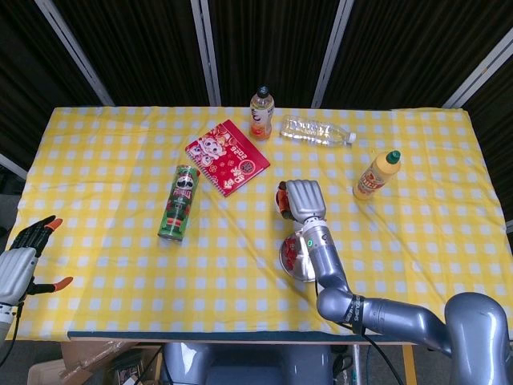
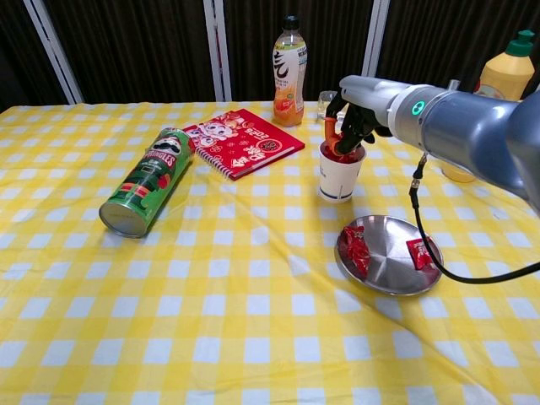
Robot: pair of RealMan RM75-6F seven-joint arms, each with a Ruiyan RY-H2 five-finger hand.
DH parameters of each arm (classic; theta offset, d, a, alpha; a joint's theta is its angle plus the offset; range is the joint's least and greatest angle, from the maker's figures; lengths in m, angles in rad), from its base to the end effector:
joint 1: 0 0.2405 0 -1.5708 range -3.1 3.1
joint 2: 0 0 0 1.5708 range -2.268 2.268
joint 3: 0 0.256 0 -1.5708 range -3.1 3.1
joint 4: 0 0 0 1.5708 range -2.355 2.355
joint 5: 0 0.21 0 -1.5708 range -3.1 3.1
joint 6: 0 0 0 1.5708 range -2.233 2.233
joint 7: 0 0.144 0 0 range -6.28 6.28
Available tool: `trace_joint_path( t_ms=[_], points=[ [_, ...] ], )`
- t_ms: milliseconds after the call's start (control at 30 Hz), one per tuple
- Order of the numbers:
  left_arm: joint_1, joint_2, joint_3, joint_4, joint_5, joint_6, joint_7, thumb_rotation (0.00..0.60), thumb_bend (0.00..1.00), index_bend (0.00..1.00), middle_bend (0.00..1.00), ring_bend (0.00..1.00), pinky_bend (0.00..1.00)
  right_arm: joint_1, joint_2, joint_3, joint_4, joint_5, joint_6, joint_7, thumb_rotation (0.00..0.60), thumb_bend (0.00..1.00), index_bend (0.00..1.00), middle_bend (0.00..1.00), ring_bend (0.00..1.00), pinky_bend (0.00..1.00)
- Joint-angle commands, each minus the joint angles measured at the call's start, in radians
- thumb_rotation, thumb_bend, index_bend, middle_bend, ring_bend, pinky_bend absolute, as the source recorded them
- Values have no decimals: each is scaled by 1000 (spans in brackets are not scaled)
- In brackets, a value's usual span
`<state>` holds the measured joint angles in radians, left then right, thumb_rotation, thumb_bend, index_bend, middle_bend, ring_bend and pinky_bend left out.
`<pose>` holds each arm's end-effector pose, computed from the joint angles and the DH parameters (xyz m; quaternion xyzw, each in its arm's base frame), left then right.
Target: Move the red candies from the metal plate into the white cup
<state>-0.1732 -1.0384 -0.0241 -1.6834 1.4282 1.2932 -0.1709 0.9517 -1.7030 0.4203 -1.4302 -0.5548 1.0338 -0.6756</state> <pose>-0.3088 0.1993 0.1536 -0.5911 -0.4878 -0.3799 0.5180 -0.0766 -0.3971 -0.0267 0.6540 -0.4647 0.3597 0.4763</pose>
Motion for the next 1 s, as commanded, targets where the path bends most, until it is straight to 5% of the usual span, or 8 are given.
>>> trace_joint_path(
  t_ms=[33, 233, 700, 1000],
  points=[
    [-1, 1, 0, -1, -1, -2, -2, 600, 31, 0, 0, 0, 0, 16, -18, -4, 31, 12, -13, 11, 600, 559, 455, 777, 776, 881],
    [-2, 3, -1, -7, -2, -4, 0, 600, 31, 0, 0, 0, 0, 22, -15, -12, 31, 4, -5, 17, 600, 396, 327, 777, 776, 882],
    [5, -1, 0, 0, 7, 14, -2, 600, 31, 0, 0, 0, 0, -22, 77, -28, -180, -63, 125, 19, 600, 386, 315, 777, 775, 882],
    [8, -8, 1, 9, 21, 29, 3, 600, 31, 0, 0, 0, 0, -109, 106, -160, -332, -130, 214, 9, 600, 386, 316, 777, 776, 882]
  ],
)
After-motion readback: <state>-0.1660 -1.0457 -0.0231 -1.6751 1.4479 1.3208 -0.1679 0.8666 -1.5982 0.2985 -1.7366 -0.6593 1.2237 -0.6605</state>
